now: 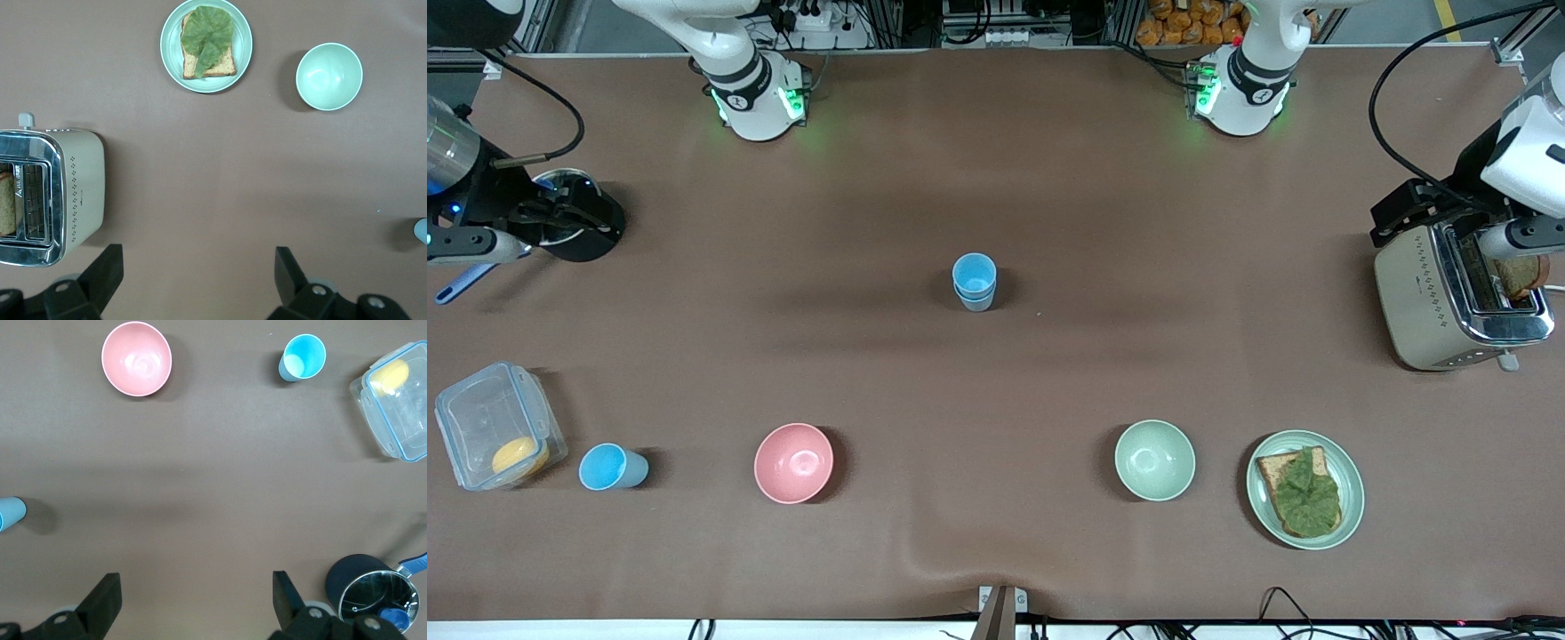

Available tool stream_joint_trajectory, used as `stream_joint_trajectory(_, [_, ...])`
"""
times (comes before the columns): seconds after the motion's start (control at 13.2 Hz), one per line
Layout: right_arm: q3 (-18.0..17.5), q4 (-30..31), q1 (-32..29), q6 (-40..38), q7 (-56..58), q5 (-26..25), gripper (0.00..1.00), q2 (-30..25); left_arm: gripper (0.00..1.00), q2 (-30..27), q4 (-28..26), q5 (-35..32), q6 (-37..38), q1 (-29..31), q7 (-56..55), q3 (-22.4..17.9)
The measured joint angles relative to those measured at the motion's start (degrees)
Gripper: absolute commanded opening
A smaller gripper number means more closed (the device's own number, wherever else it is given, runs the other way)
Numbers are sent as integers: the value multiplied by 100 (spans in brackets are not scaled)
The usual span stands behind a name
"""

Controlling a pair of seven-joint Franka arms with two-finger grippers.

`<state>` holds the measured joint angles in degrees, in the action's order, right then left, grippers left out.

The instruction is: Stack blue cups with both arms

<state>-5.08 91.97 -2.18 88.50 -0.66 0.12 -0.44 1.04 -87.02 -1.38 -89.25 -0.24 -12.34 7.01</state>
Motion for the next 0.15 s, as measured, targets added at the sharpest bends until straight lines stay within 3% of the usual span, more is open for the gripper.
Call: stream_joint_trajectory(0.15, [12,-1,0,0,0,0,100,0,100,0,0,0,61,0,0,0])
